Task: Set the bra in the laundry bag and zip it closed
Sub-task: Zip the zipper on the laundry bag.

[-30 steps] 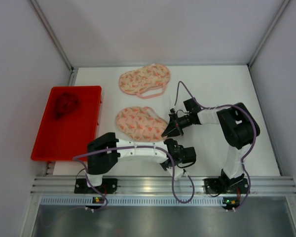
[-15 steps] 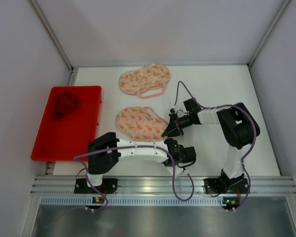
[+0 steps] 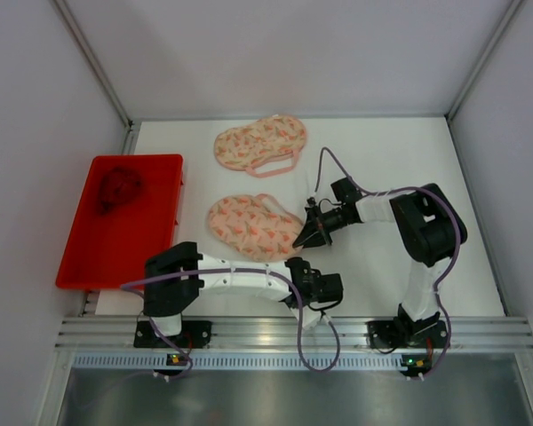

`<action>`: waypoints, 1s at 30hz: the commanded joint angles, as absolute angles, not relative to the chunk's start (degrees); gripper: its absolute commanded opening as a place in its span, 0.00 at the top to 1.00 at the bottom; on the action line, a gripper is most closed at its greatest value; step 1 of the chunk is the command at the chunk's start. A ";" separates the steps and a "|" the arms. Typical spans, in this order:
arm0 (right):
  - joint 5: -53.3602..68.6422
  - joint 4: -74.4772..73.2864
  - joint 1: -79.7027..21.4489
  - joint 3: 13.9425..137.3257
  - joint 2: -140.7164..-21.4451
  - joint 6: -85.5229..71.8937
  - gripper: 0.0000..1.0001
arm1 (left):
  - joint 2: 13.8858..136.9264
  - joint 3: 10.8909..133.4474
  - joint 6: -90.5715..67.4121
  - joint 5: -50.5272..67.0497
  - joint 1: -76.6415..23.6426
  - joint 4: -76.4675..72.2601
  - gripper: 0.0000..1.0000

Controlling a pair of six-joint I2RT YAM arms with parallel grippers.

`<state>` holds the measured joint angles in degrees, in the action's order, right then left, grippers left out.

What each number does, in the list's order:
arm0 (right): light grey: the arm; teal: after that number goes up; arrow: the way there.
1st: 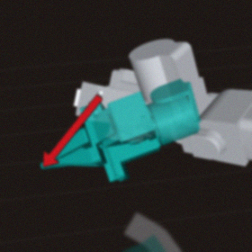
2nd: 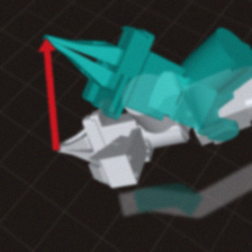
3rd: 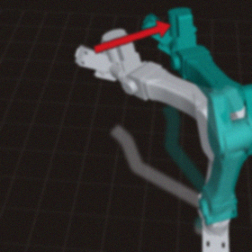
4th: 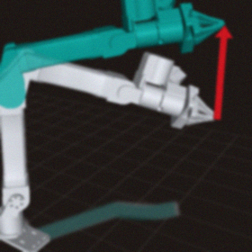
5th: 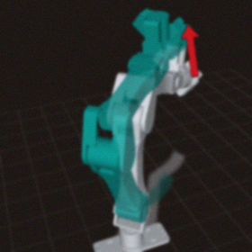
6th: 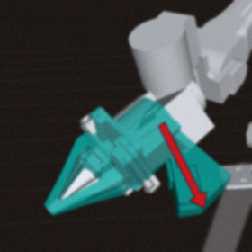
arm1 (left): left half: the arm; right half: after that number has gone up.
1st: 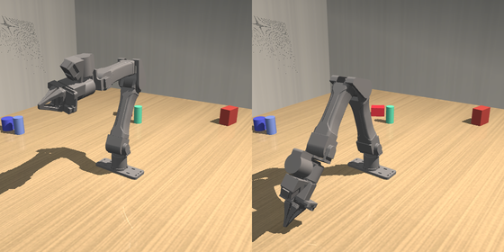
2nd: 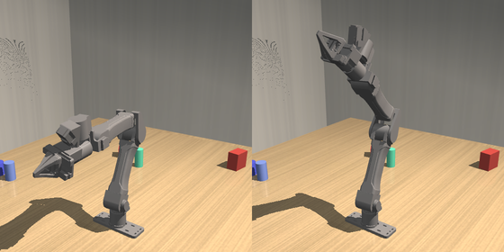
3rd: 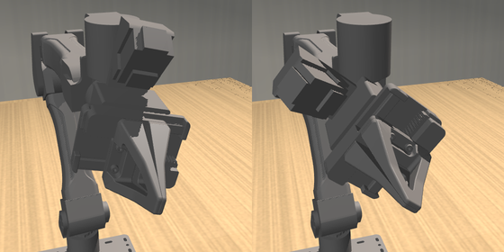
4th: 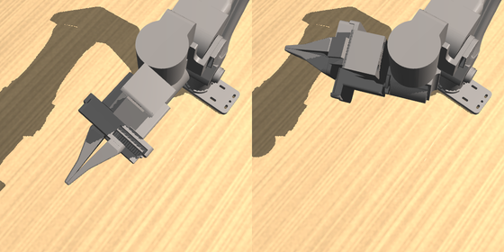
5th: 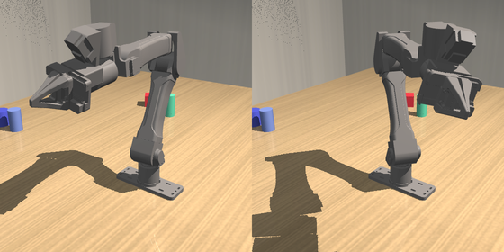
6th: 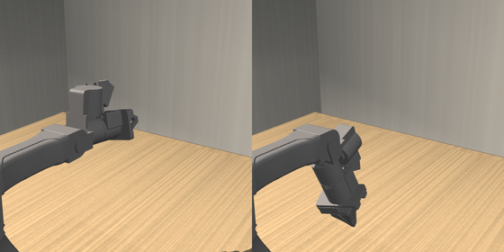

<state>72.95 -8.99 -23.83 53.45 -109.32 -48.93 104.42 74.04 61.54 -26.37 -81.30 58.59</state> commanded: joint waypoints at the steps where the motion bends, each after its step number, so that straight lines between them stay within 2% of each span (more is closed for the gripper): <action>1: 74.18 -10.28 -21.36 56.16 -109.42 -47.03 1.00 | 100.38 71.02 58.10 -22.15 -83.14 61.61 1.00; 7: 74.71 -14.76 -20.13 56.60 -109.42 -42.02 1.00 | 98.44 63.73 54.76 -17.58 -83.67 61.26 1.00; 14: 74.10 -32.23 -19.69 61.08 -111.79 -25.25 1.00 | 93.79 54.68 53.79 -14.68 -83.58 60.04 1.00; 21: 71.19 -33.75 -17.93 60.47 -110.13 -23.03 1.00 | 90.62 52.55 53.27 -15.29 -82.53 56.51 0.99; 22: 70.93 -33.75 -17.76 60.29 -109.60 -23.03 1.00 | 90.53 53.78 52.65 -14.86 -82.36 56.69 0.82; 23: 70.23 -33.75 -17.67 60.03 -108.56 -22.85 1.00 | 90.35 56.83 51.25 -13.20 -81.57 56.69 0.70; 25: 69.61 -33.66 -17.32 59.51 -107.32 -22.68 1.00 | 88.52 59.66 49.93 -11.08 -80.51 56.69 0.56; 26: 68.91 -33.58 -17.05 58.81 -105.92 -22.41 1.00 | 87.81 61.16 48.70 -10.03 -79.55 56.60 0.40; 30: 67.50 -33.57 -14.51 56.08 -102.14 -21.54 1.00 | 84.73 68.53 43.96 -4.93 -76.21 56.69 0.30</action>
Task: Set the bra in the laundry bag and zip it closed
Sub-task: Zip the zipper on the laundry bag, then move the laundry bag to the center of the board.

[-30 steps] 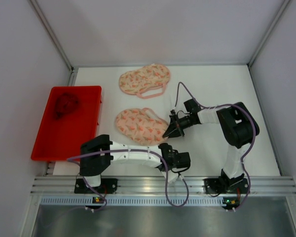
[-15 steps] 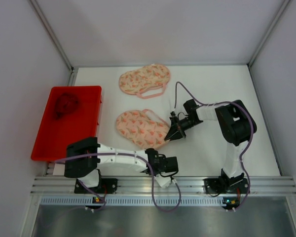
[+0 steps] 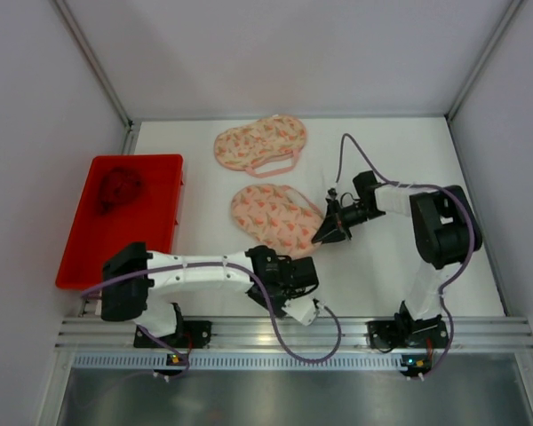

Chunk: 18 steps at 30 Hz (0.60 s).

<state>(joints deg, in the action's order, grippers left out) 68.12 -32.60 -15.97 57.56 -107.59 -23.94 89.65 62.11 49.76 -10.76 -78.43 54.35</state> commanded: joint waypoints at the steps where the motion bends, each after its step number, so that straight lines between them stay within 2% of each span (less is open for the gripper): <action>1: 67.15 -34.01 -12.94 55.55 -101.43 -20.84 1.00 | 84.12 69.42 42.99 -2.75 -75.24 56.69 0.29; 3: 66.01 -35.85 -9.78 54.32 -99.24 -18.81 1.00 | 82.18 71.88 40.44 -0.98 -72.08 56.60 0.25; 4: 65.66 -36.38 -8.62 53.88 -98.36 -18.20 1.00 | 81.57 72.59 39.73 -0.27 -71.20 56.60 0.18; 6: 64.95 -40.24 -5.03 53.09 -96.51 -14.87 1.00 | 79.55 74.08 38.24 1.91 -68.39 56.51 0.15; 11: 61.00 -49.64 3.59 52.56 -92.73 -5.11 1.00 | 78.22 78.31 34.55 5.71 -61.09 55.90 0.12; 18: 55.46 -49.58 21.49 52.56 -90.43 -1.23 1.00 | 79.62 79.89 27.69 10.01 -52.66 51.86 0.09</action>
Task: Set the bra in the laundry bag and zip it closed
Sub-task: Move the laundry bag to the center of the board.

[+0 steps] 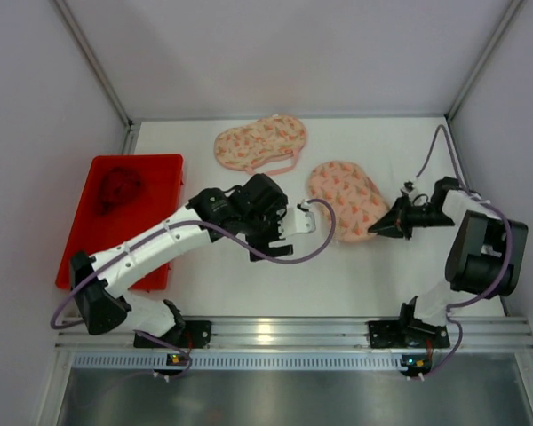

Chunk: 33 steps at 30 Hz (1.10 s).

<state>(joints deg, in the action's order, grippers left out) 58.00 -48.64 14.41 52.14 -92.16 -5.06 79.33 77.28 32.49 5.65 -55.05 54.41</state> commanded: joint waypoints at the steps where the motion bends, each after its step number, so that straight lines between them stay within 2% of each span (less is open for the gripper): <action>1: 55.02 -49.40 23.36 53.43 -92.27 -0.71 1.00 | 80.67 80.41 26.03 10.80 -50.82 51.86 0.08; 6: 52.65 -46.77 31.36 62.11 -101.15 1.50 1.00 | 83.93 83.84 23.21 16.69 -45.53 51.86 0.04; 14: 48.70 -42.89 32.70 81.11 -116.09 -3.69 0.99 | 86.83 85.61 21.27 19.86 -41.40 51.86 0.02; 15: 48.00 -42.98 32.70 83.82 -116.97 -4.04 0.87 | 86.84 85.52 21.27 19.95 -41.22 51.77 0.02; 16: 45.99 -43.15 32.70 84.98 -118.37 -4.39 0.81 | 86.92 85.34 21.01 20.04 -40.96 51.85 0.02; 19: 42.20 -44.12 32.78 87.01 -118.83 -4.22 0.54 | 86.40 84.64 20.48 19.95 -40.43 51.33 0.02; 20: 41.32 -44.30 32.78 86.92 -118.57 -4.13 0.33 | 86.22 84.38 20.39 19.86 -40.26 50.89 0.02; 21: 40.44 -45.25 32.78 86.31 -117.35 -3.61 0.26 | 85.70 84.11 20.22 19.69 -40.17 50.54 0.02; 23: 36.40 -45.53 32.87 85.17 -115.41 -2.91 0.18 | 84.99 83.15 19.52 19.51 -39.90 49.93 0.02; 25: 32.88 -46.58 33.05 82.98 -111.64 -0.89 0.16 | 83.86 82.27 18.73 19.34 -39.81 49.31 0.02; 33: 28.05 -50.36 32.26 69.54 -94.86 9.39 0.21 | 81.21 77.35 13.37 10.72 -38.94 43.77 0.02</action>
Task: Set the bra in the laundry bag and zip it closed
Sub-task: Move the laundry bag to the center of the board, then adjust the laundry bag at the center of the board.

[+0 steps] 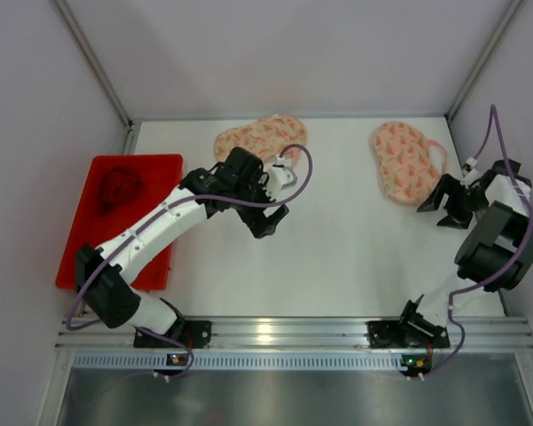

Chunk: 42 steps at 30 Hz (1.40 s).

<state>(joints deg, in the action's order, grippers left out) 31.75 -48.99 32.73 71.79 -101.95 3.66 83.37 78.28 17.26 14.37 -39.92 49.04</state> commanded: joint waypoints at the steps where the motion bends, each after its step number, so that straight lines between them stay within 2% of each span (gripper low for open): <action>1: 27.17 -49.06 32.17 69.09 -93.79 9.84 0.21 | 81.65 77.34 12.84 11.16 -38.33 43.42 0.02; 5: 27.16 -47.03 28.32 73.37 -92.63 11.60 0.20 | 83.66 78.13 9.32 16.07 -34.81 42.45 0.02; 7: 28.31 -47.11 26.03 81.35 -96.31 12.30 0.18 | 85.25 79.97 7.91 17.31 -33.49 42.28 0.02; 11: 24.53 -48.34 16.38 101.89 -108.08 11.78 0.17 | 89.03 84.10 6.16 17.40 -32.43 41.58 0.02; 17: 14.17 -48.87 8.53 120.12 -125.32 8.36 0.17 | 91.76 86.22 4.92 15.47 -29.89 40.69 0.02; 23: 5.46 -43.61 7.21 119.37 -131.66 5.97 0.18 | 92.55 85.26 3.35 12.32 -27.25 39.56 0.02; 28: 6.59 -39.38 8.17 116.63 -132.10 9.75 0.19 | 95.53 86.30 6.41 5.63 -27.16 36.22 0.02; 32: 7.91 -40.86 9.40 121.27 -134.64 14.48 0.19 | 103.34 93.76 11.06 6.24 -25.58 36.30 0.02; 38: 11.85 -41.66 10.81 123.75 -135.97 20.21 0.16 | 115.47 103.95 22.12 12.65 -25.05 36.21 0.18; 41: 18.34 -42.71 11.34 123.84 -133.17 19.17 0.12 | 122.32 109.40 26.70 12.57 -25.22 36.21 0.36; 42: 19.76 -43.76 11.42 123.58 -132.28 18.99 0.11 | 123.74 110.99 27.59 11.96 -25.22 36.21 0.38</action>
